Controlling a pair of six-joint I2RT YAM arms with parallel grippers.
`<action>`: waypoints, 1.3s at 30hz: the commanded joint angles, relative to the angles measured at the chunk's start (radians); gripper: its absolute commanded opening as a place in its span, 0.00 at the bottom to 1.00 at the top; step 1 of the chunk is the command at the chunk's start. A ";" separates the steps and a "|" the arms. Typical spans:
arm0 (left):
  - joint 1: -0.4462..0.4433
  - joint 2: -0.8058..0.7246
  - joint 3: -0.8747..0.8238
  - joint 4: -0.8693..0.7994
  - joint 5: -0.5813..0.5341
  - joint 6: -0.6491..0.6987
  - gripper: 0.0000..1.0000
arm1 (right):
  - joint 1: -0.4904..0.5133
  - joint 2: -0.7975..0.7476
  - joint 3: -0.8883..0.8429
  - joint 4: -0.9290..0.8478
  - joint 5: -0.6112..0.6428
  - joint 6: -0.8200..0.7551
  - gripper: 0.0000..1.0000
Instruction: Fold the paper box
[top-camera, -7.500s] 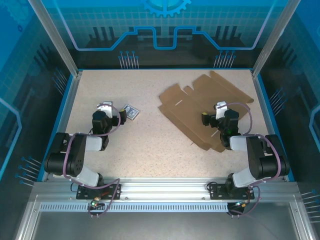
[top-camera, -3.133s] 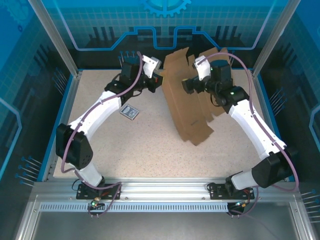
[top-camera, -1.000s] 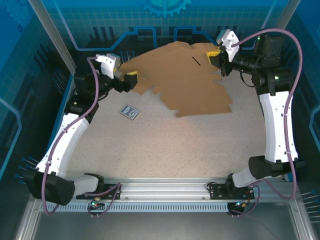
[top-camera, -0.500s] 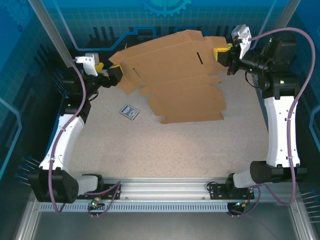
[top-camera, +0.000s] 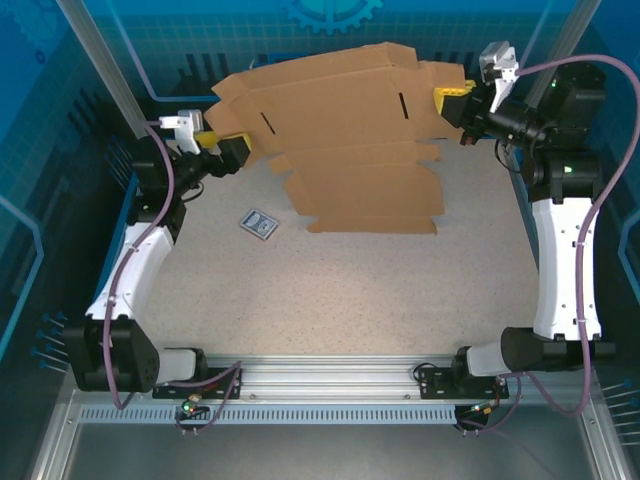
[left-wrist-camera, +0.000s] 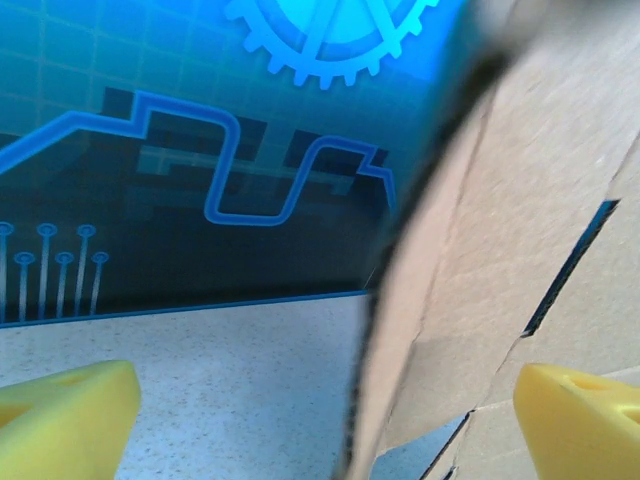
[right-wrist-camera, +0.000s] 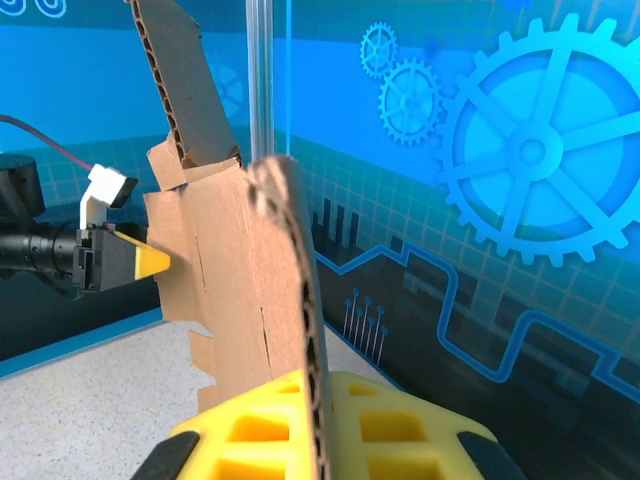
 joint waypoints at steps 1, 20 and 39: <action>0.008 0.025 0.049 0.093 0.093 -0.035 0.91 | -0.018 -0.026 -0.017 0.075 -0.039 0.060 0.00; 0.008 0.037 0.095 0.165 0.194 -0.016 0.13 | -0.035 -0.082 -0.256 0.155 0.053 0.107 0.04; -0.028 0.009 0.292 -0.215 0.341 0.315 0.00 | -0.003 -0.180 -0.220 -0.027 0.289 -0.303 0.76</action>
